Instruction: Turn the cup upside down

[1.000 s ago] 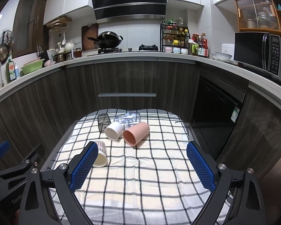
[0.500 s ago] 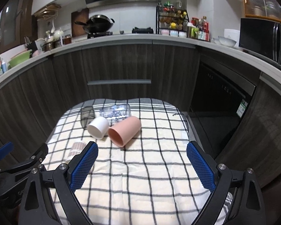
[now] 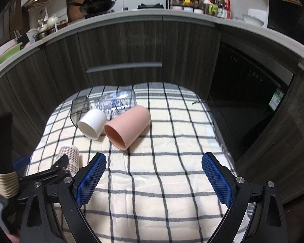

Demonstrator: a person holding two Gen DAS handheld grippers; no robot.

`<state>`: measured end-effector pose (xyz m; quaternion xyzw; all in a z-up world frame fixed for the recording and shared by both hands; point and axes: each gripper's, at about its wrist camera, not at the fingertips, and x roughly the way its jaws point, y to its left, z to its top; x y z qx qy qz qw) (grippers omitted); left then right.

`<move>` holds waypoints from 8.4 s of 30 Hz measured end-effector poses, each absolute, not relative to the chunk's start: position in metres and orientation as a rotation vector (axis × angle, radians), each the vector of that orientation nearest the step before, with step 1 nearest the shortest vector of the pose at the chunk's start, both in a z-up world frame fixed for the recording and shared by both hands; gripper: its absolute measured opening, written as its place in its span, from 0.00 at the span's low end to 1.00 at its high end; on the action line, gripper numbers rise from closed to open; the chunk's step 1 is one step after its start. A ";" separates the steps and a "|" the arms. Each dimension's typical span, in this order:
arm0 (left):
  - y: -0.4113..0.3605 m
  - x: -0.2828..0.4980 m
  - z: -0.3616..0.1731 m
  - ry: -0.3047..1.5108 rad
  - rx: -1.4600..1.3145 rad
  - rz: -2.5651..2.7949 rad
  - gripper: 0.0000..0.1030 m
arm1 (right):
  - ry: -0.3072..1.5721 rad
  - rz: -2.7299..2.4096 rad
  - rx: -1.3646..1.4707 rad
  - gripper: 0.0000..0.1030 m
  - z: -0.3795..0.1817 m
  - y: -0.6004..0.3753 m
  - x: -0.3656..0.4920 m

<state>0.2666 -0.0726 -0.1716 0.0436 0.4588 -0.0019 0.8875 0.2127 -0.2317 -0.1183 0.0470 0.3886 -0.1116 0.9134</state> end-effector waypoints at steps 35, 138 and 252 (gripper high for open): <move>-0.135 0.195 -0.187 1.101 0.077 -0.261 0.62 | 0.982 -0.267 0.221 0.93 -0.139 -0.274 0.138; 0.056 0.220 -0.152 0.785 -0.151 0.083 0.99 | 0.932 -0.177 0.078 0.56 -0.178 -0.153 0.238; -0.010 0.018 -0.010 0.521 0.003 -0.037 1.00 | 0.536 -0.123 0.066 0.89 -0.015 -0.187 0.011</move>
